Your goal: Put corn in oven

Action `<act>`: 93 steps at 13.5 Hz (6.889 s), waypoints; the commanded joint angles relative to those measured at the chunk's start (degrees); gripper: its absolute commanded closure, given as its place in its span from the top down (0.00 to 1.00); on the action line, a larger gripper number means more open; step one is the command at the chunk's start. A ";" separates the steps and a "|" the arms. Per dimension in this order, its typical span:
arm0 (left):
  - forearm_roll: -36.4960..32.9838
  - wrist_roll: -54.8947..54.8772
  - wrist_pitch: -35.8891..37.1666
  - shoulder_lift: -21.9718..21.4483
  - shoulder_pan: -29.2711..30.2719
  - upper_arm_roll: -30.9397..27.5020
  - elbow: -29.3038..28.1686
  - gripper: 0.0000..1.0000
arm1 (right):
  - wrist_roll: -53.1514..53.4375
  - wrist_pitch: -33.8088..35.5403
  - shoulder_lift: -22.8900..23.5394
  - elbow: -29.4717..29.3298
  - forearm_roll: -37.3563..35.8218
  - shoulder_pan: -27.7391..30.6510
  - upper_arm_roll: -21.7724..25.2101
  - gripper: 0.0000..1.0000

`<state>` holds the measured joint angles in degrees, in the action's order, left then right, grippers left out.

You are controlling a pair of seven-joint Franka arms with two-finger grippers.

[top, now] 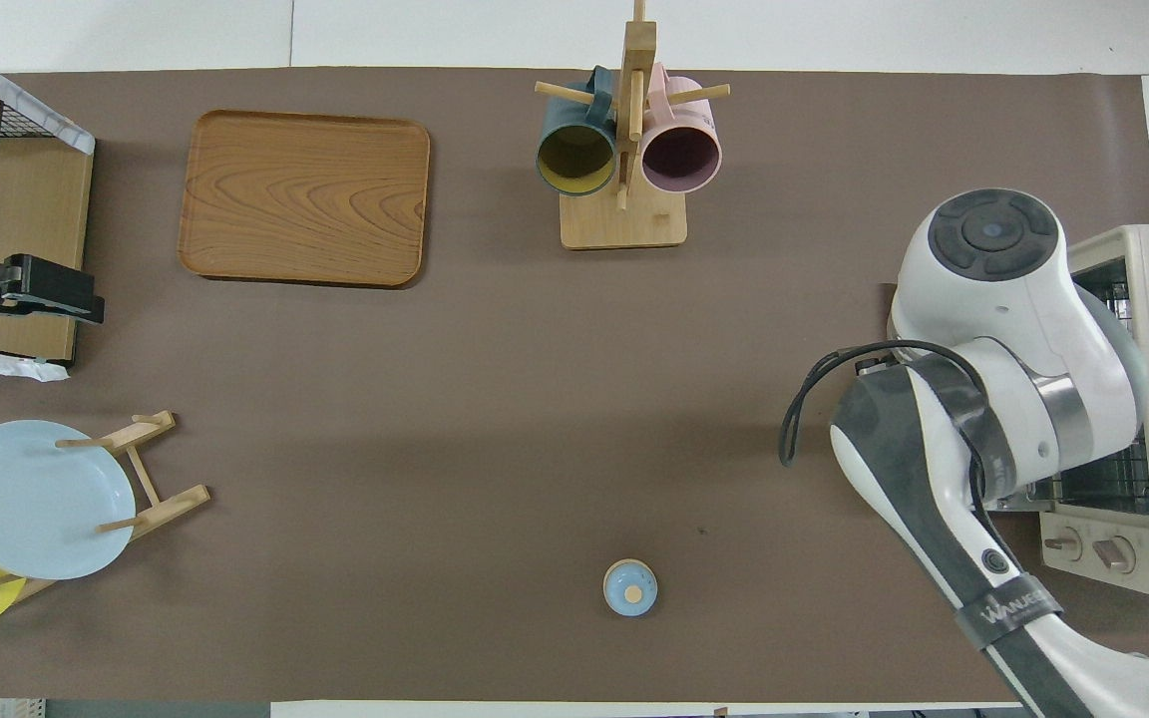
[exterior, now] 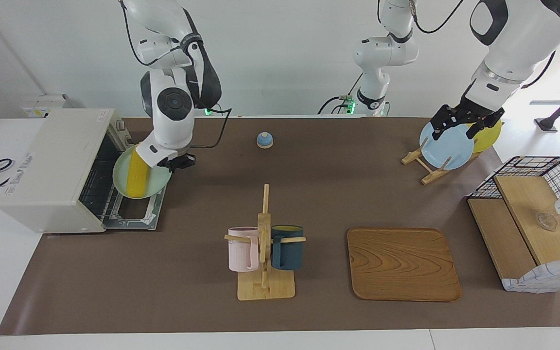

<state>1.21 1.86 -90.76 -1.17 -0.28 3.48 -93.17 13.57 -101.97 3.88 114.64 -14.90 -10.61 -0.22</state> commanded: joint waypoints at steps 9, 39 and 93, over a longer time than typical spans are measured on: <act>-1.04 0.16 -0.29 -0.24 -0.07 0.21 -0.43 1.00 | -13.12 -10.62 -2.82 8.24 -1.97 11.22 -0.74 0.00; -1.04 0.07 -0.21 -0.33 -0.24 0.21 -0.43 1.00 | 0.49 -23.17 -6.16 20.26 7.25 2.44 -1.27 0.00; -1.04 0.16 -0.12 -0.33 -0.51 0.21 -0.43 1.00 | -26.50 21.28 -4.05 -21.54 12.34 14.04 -1.09 0.41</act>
<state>1.21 1.86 -90.73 -1.17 -0.43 3.71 -93.30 -13.62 -83.73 -2.82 98.31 -5.08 2.74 -1.25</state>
